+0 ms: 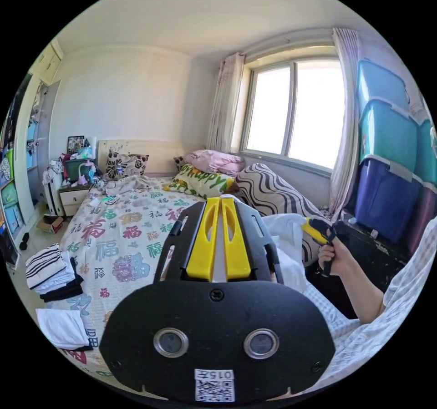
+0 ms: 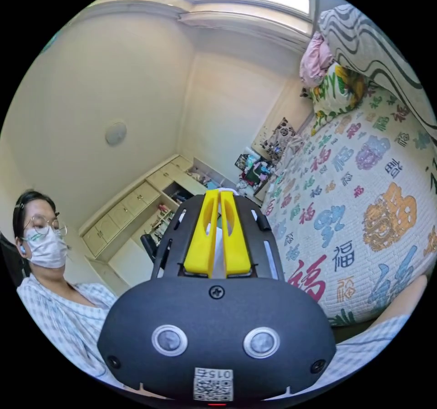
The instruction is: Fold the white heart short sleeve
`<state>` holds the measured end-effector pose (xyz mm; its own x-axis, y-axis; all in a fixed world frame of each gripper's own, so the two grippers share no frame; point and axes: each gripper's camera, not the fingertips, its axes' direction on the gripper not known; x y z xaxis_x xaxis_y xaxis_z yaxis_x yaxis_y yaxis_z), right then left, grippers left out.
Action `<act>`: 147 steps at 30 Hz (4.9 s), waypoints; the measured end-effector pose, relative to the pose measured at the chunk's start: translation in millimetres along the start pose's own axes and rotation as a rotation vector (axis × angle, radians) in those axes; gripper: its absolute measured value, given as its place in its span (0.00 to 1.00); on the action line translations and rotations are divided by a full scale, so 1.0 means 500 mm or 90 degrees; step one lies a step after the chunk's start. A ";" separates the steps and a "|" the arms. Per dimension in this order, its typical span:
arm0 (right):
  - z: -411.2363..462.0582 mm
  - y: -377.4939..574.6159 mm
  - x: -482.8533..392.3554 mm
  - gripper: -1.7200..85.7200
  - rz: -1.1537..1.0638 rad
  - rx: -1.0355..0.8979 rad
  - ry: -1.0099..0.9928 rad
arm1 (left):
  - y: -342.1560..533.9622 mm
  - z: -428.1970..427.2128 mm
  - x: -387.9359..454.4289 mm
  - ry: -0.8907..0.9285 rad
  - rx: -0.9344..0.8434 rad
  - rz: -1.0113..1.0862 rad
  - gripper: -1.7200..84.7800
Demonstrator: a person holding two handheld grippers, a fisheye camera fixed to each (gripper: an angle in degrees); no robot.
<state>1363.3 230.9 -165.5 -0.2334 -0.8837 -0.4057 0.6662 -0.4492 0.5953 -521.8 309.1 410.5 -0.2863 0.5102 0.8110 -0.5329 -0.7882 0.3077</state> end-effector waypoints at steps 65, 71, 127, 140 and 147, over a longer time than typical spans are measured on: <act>0.623 0.079 0.343 0.13 -0.206 -0.651 0.126 | 0.407 0.599 -0.849 -0.090 -0.387 -0.328 0.10; 0.522 0.300 0.429 0.14 -0.160 -0.790 0.181 | 0.519 0.707 -0.626 0.085 -0.646 0.000 0.12; 0.370 0.789 -0.253 0.11 -0.441 -0.528 0.092 | 0.391 0.373 0.294 -0.121 -0.044 0.185 0.02; 0.468 0.847 -0.262 0.13 -0.467 -0.430 0.299 | 0.344 0.362 0.406 -0.073 -0.002 0.203 0.01; 0.412 0.857 -0.287 0.16 -0.485 -0.363 0.375 | 0.356 0.339 0.418 0.024 0.029 0.154 0.01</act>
<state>1536.3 138.0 290.8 -0.4479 -0.1353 -0.8838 0.7545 -0.5876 -0.2925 -541.6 217.2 718.8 -0.4312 0.3161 0.8451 -0.4090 -0.9033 0.1292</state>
